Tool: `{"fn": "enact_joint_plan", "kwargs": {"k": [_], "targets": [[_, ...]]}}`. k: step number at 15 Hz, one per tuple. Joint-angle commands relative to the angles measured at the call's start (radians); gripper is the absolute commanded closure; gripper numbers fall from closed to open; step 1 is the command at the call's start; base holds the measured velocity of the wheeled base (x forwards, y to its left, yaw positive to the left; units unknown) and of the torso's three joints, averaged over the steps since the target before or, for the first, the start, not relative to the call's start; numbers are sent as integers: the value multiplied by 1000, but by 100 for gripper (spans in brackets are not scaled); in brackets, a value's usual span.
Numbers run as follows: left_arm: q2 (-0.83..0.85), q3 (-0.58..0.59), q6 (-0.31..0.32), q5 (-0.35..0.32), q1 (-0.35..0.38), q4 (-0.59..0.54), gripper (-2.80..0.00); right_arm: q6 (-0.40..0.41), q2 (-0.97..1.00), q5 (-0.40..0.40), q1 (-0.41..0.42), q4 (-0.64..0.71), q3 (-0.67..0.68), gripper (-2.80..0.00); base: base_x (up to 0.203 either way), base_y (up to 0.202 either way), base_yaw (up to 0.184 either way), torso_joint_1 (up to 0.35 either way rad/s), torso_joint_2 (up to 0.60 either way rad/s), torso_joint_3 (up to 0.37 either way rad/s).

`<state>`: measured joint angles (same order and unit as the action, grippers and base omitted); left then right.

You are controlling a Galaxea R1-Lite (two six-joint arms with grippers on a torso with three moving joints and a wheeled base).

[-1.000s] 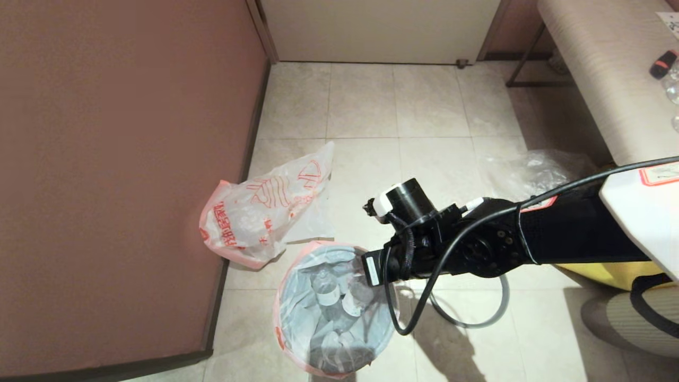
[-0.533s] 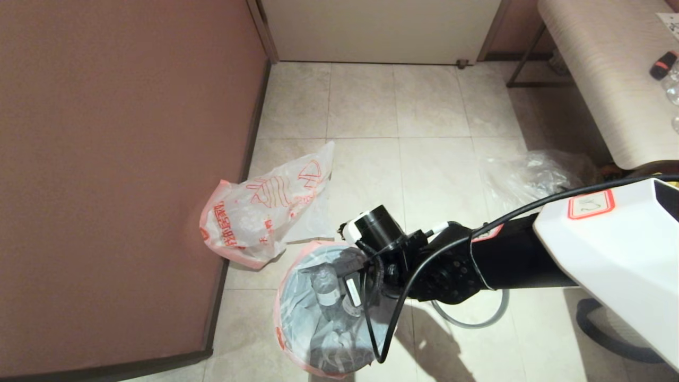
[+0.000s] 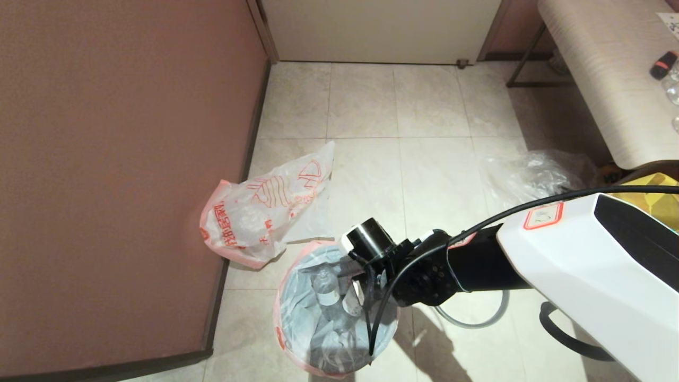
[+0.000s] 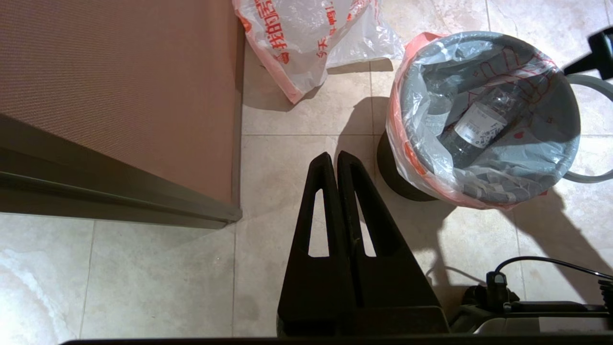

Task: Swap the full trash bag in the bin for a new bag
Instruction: Place the trash bag on the floor

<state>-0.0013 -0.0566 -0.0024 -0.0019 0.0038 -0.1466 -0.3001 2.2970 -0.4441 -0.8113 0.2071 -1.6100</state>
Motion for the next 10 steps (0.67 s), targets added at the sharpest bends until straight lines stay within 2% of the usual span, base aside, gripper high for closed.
{"fn": "enact_joint_plan", "kwargs": {"k": [1, 3, 4, 10], "targets": [[1, 0, -1, 0, 1, -1, 0, -35, 1, -35, 15, 64, 6, 0, 0, 0, 0, 0, 0, 0], [1, 0, -1, 0, 1, -1, 0, -63, -1, -39, 34, 84, 9, 0, 0, 0, 0, 0, 0, 0], [1, 0, -1, 0, 1, -1, 0, -62, 5, -37, 34, 81, 10, -280, 0, 0, 0, 0, 0, 0], [1, 0, -1, 0, 1, -1, 0, -40, 32, -25, 36, 41, -2, -280, 0, 0, 0, 0, 0, 0]]}}
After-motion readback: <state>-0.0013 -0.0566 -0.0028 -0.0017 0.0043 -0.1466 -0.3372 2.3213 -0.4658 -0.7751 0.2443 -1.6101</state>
